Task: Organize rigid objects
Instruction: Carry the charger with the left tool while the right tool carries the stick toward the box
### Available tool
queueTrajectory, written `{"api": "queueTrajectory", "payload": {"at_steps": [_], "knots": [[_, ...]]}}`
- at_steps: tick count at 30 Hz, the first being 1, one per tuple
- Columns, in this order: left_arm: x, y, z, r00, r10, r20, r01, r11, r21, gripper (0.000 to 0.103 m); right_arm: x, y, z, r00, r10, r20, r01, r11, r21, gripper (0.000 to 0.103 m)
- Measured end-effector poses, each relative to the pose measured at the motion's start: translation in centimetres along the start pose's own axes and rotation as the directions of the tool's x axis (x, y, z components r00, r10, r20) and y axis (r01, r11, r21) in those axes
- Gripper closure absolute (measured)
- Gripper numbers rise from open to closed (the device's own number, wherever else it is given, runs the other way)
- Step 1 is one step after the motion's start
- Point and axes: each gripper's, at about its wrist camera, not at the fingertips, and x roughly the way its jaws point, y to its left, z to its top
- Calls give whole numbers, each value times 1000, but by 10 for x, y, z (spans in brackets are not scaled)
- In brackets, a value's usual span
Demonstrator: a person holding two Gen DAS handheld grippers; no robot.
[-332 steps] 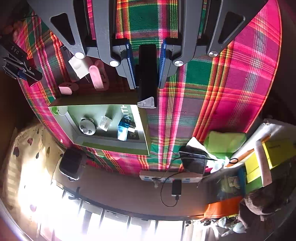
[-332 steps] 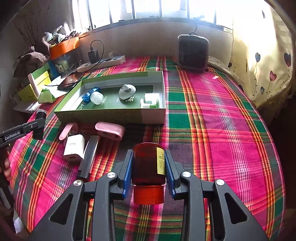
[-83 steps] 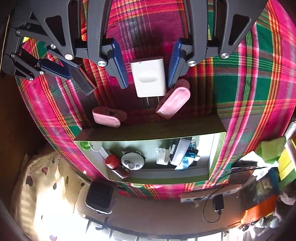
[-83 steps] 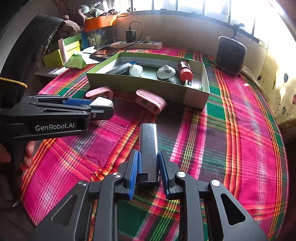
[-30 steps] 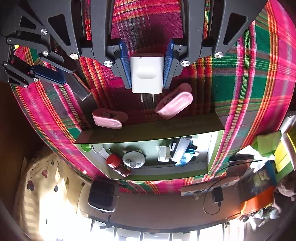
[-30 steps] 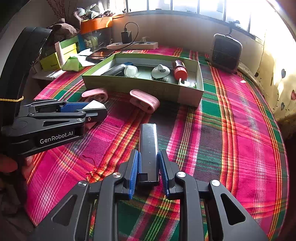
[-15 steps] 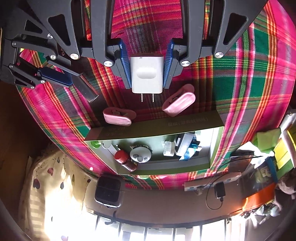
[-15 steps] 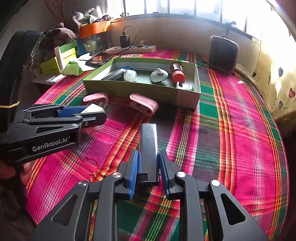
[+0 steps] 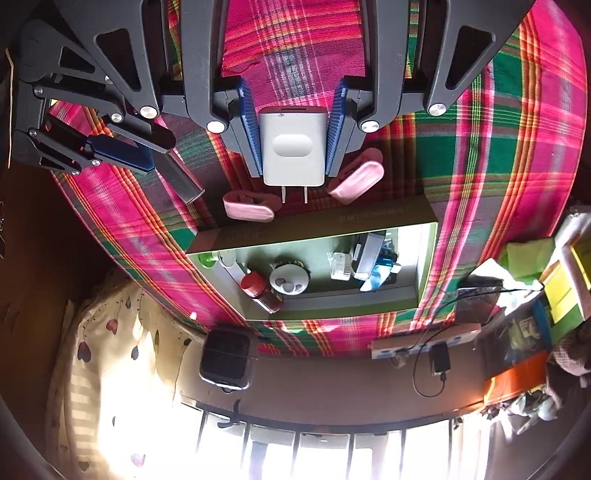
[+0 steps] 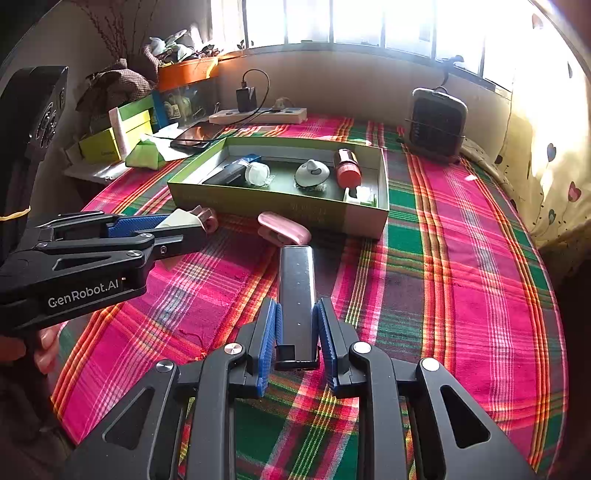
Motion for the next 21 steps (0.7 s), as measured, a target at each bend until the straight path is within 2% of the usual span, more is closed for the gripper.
{"api": "queueTrajectory", "payload": {"at_steps": [11,21], "knots": [[-3,13,17,999,-31,19,31,999,-26,71,-4,0,17,999,4,31,-4,1000,4,79],[5,27,35,999,-27,27,28,999,-34,71,3,-3,41,999,12,47,-13,1000,19,79]]}}
